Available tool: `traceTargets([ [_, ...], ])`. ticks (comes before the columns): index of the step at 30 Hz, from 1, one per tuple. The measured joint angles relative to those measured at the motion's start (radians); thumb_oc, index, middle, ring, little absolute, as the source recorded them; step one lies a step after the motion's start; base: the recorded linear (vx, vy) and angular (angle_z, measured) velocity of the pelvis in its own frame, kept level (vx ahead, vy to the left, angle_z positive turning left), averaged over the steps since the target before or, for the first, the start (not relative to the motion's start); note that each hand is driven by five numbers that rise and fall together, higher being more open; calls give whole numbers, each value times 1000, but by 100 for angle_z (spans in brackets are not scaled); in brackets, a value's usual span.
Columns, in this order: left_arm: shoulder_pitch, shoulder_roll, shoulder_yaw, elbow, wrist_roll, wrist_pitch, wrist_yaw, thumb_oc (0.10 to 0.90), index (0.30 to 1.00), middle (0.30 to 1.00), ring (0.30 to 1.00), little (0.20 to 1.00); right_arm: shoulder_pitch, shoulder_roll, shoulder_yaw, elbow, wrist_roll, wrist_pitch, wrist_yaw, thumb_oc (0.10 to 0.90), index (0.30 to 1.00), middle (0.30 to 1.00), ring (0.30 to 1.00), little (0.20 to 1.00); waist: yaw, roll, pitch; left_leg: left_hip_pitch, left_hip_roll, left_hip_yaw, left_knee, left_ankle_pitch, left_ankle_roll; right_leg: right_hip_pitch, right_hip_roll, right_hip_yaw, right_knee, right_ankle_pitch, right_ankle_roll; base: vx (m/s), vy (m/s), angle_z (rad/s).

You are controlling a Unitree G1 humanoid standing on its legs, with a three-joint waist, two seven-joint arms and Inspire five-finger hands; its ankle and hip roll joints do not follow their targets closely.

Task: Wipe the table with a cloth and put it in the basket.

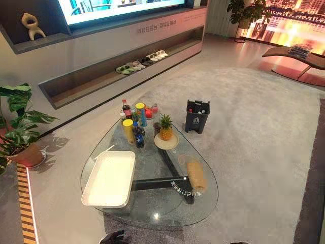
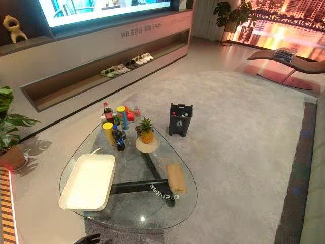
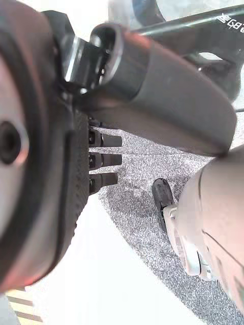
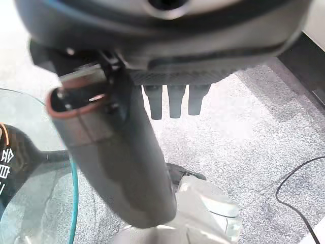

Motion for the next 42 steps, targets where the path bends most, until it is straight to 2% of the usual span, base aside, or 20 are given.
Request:
traceTargets([
  [13,1,0,-1,0,0,0,-1,800,900,900,900,900,0,0,0,0,0,0,0,800,900,900,900,900,0,-10,-12,0,0,0,0,0,0,0,0,0,0,0,0,-13,-1,-2],
  [33,1,0,-1,-1,-1,0,3,800,900,900,900,900,0,-1,1,-1,0,2,4,800,900,900,900,900,0,1,-18,-10,0,0,0,0,0,-10,0,0,0,0,0,0,0,0],
  [39,-3,3,1,-3,-23,-4,29,800,900,900,900,900,0,-11,15,-2,-4,4,20,800,900,900,900,900,-1,18,17,-33,0,-2,1,2,-2,-33,1,2,0,1,0,16,13,-1],
  [40,-3,3,2,-14,-25,-7,37,800,900,900,900,900,0,-13,20,-7,-9,4,20,800,900,900,900,900,0,23,32,-53,0,-2,1,3,-3,-53,1,3,0,2,0,-347,26,0],
  [42,-47,6,-10,-41,-67,-26,48,800,900,900,900,900,-35,-27,50,-25,-6,-1,19,800,900,900,900,900,-2,34,49,-161,-2,-3,28,26,-1,-147,-1,4,7,37,0,-478,37,0],
])
